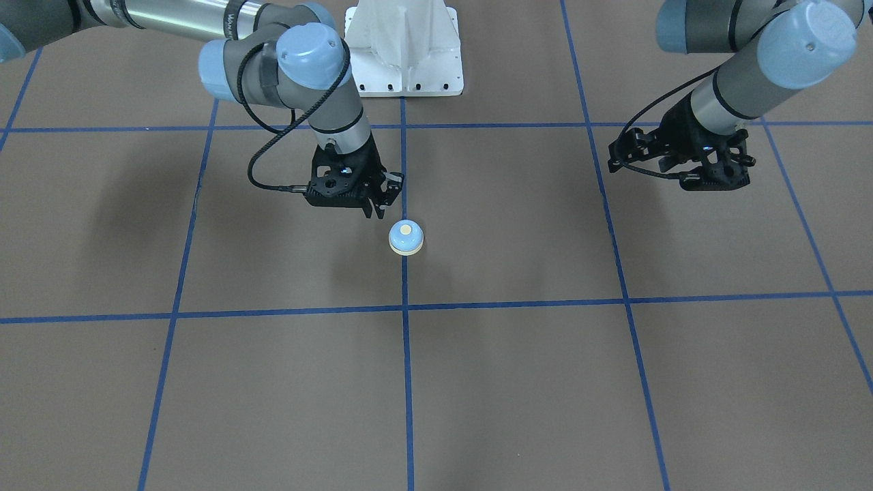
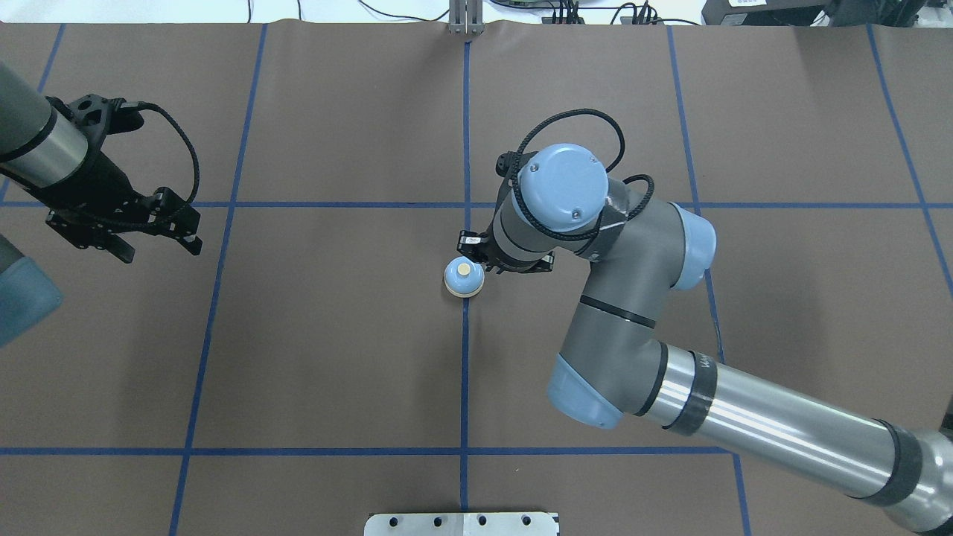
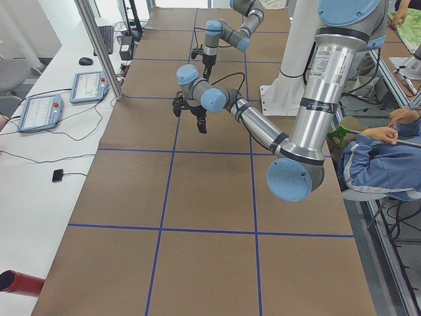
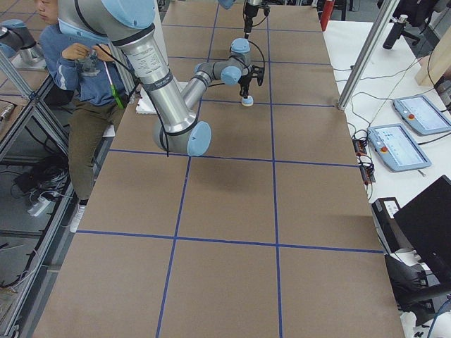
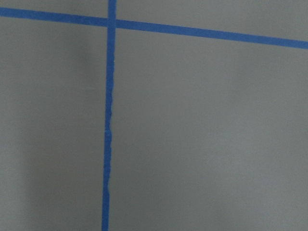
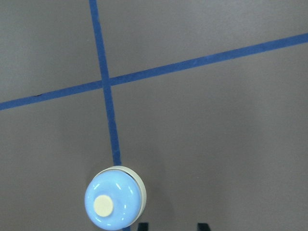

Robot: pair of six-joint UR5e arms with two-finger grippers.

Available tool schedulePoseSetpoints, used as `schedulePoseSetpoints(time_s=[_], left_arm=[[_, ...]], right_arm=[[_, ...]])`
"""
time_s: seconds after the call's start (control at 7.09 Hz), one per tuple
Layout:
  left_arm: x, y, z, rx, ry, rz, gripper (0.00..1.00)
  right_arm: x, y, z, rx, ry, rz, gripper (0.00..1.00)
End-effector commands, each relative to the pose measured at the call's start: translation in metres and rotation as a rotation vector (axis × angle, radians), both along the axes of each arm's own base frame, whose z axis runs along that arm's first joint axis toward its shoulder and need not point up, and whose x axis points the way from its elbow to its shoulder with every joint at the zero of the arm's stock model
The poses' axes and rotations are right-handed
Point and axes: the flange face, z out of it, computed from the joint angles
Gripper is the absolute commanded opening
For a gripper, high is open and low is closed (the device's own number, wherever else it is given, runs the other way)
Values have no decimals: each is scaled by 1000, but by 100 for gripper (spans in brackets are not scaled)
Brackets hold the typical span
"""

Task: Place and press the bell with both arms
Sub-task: 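Press down on the bell's top button with the right gripper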

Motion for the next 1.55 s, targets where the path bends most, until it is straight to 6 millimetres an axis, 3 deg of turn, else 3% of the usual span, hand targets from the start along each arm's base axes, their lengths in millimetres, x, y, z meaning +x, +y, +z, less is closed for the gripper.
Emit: schedulePoseSetpoints(time_s=[0.0,0.71,0.85,0.99,1.13,1.27,1.41], left_arm=[[-14,0,6,4,-15,4,100],[-13,1,8,2,-24,4,100],[-12,0,10,1,-28,3,100],[-12,0,10,1,-28,2,100],[-13,1,9,3,-26,2,100],[-13,0,9,4,-26,2,100],[-14,0,8,6,-25,2,100]], right_arm=[[-33,-7,-17,-27,14,-3,0],[-58,-1,3,-38,53,-28,0],[-58,-1,0,-36,48,-26,0],[-57,-1,-20,-34,24,-31,0],[-42,-12,-26,-38,4,-34,0],[15,-40,-24,-118,-51,-67,0],[71,-44,-6,-126,-74,-57,0]])
